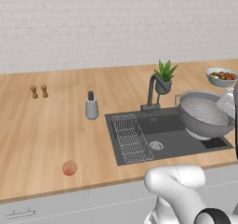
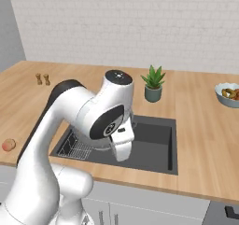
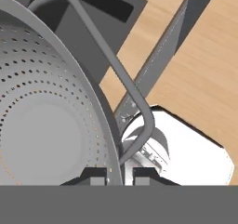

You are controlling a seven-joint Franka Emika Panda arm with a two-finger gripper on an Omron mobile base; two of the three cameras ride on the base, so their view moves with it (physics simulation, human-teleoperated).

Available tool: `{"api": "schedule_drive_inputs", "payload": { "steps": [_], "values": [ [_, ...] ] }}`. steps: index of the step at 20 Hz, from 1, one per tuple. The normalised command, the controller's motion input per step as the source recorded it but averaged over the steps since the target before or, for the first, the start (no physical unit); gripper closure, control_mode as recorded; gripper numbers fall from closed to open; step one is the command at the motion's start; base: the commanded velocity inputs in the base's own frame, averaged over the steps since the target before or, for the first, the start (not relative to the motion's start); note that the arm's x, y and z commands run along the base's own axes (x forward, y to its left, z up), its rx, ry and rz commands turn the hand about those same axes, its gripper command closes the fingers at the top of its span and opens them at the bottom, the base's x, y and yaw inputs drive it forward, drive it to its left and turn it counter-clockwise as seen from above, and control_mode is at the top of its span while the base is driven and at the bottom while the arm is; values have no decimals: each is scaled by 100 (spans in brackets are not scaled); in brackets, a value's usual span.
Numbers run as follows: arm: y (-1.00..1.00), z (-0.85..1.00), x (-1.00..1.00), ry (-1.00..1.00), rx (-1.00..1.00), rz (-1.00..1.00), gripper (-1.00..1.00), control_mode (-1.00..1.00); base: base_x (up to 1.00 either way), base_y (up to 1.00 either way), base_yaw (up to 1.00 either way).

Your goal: Put the colander in the sink, put the peach in the colander, and turn on the sink faucet and pour water over the colander.

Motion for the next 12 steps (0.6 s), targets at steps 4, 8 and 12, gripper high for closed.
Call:
{"api": "schedule_drive_inputs", "payload": {
  "steps": [4, 8, 12],
  "values": [
    [-87, -12, 24, 8, 1, 3, 100, -100, 0, 0, 0],
    [-49, -44, 78, 1, 1, 3, 100, -100, 0, 0, 0],
    [-33, -57, 100, 2, 4, 4, 100, -100, 0, 0, 0]
  ]
}}
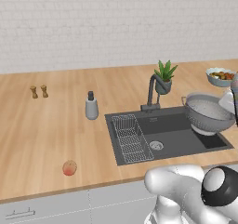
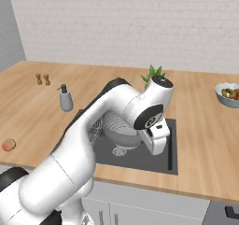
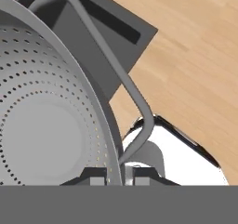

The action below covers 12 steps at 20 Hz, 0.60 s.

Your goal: Put the colander in the sink, put the peach in the colander, and turn on the sink faucet and pour water over the colander.

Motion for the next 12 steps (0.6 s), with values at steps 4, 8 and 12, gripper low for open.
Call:
{"api": "schedule_drive_inputs", "payload": {
  "steps": [4, 8, 12],
  "values": [
    [-18, -68, 98, 5, 10, 7, 100, -100, 0, 0, 0],
    [0, -73, 95, 3, 8, 16, 100, -100, 0, 0, 0],
    [0, -69, 81, 0, 4, 20, 100, -100, 0, 0, 0]
  ]
}}
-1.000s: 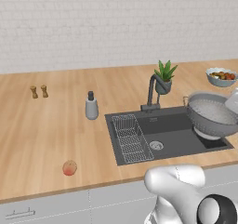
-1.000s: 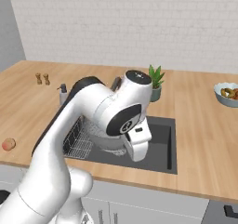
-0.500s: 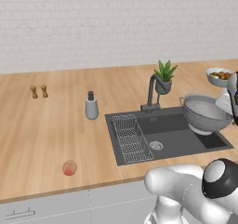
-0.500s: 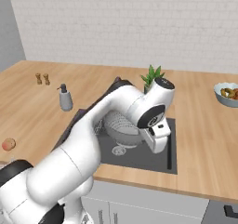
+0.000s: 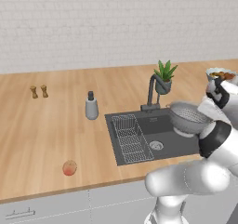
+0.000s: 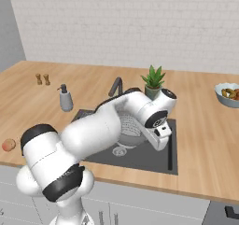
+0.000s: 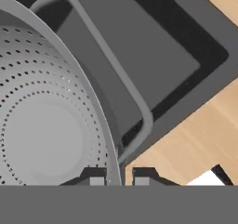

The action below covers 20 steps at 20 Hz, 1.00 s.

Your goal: Put the colander in the sink, put the peach in the colander, and turn on the sink faucet and pour water over the colander.

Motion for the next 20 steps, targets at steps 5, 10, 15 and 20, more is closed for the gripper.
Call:
{"api": "schedule_drive_inputs", "payload": {
  "steps": [5, 10, 15, 20],
  "values": [
    [0, -80, 50, 0, 0, 17, 100, -100, 0, 0, 0],
    [10, -82, 34, 0, 0, 13, 100, -100, 0, 0, 0],
    [11, -58, 29, 0, 2, 7, 100, -100, 0, 0, 0],
    [19, -41, 2, 0, 5, 5, 100, -100, 0, 0, 0]
  ]
}}
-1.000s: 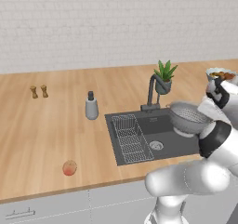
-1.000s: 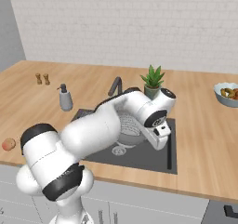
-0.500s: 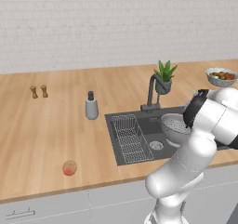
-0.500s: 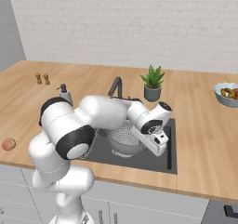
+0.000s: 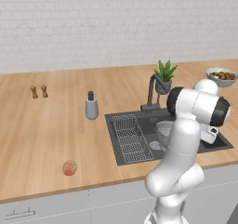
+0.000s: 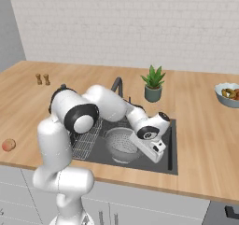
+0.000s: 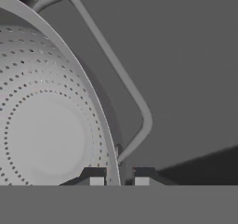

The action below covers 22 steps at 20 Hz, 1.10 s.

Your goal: Put the colander in the sink, put the peach in the colander, and turn on the sink faucet and pour water over the colander.

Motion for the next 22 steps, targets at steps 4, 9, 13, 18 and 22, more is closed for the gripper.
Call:
{"api": "schedule_drive_inputs", "payload": {
  "steps": [4, 9, 13, 18, 22],
  "values": [
    [27, -33, 7, 0, 6, 5, 100, -100, 0, 0, 0],
    [30, -32, 24, 0, 2, 2, 100, -100, 0, 0, 0],
    [25, -29, 5, 0, 0, 0, 100, -100, 0, 0, 0],
    [19, -26, 0, -2, -2, 0, 100, -100, 0, 0, 0],
    [25, -22, 0, -6, -8, 0, 100, -100, 0, 0, 0]
  ]
}}
